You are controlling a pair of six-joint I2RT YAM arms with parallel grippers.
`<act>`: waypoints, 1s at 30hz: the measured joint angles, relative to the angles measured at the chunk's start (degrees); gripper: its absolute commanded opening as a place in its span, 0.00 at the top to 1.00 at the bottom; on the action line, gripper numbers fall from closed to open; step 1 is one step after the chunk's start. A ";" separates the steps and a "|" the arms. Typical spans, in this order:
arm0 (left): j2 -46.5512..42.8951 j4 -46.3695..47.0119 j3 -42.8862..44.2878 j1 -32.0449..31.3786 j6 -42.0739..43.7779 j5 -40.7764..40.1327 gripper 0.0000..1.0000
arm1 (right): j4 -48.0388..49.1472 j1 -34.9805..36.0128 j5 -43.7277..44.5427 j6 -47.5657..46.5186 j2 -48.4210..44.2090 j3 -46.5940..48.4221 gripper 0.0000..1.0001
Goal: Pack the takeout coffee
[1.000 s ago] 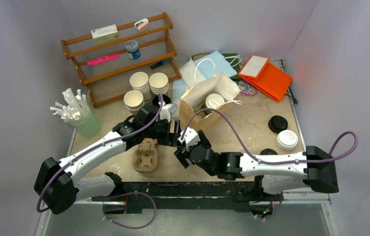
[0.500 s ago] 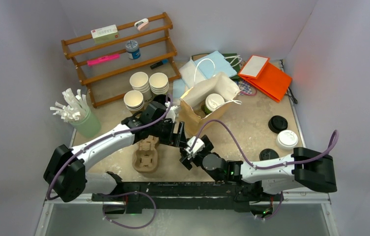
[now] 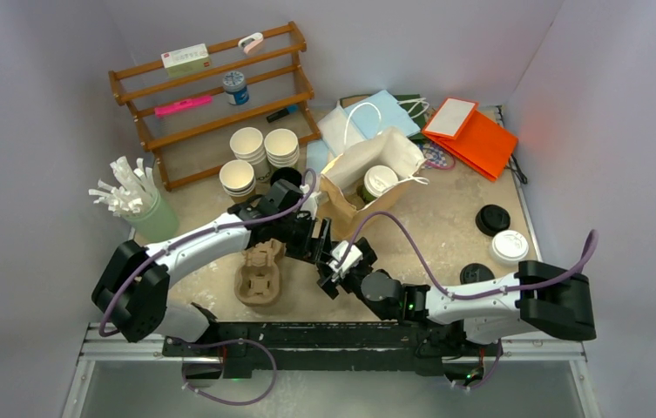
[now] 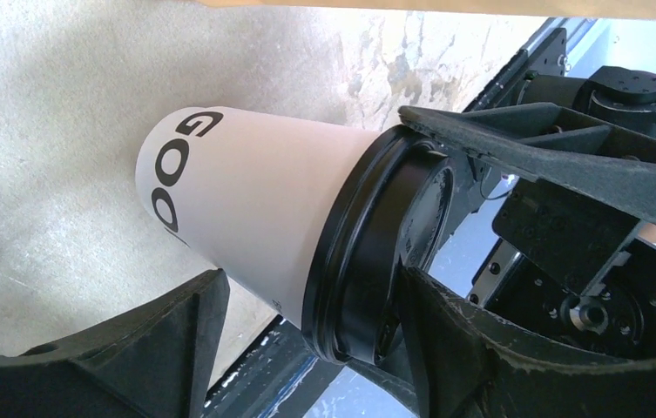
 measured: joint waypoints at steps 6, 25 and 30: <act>0.55 -0.04 0.07 0.02 -0.07 -0.42 0.46 | -1.55 0.07 -0.50 0.09 -0.92 0.42 0.03; 2.25 4.22 0.09 0.13 -0.63 1.46 0.38 | -36.30 0.07 -1.77 13.16 -10.71 16.90 0.02; 2.23 2.32 1.75 0.13 -0.83 1.42 0.32 | -50.58 0.07 -2.84 20.46 -14.14 25.77 0.04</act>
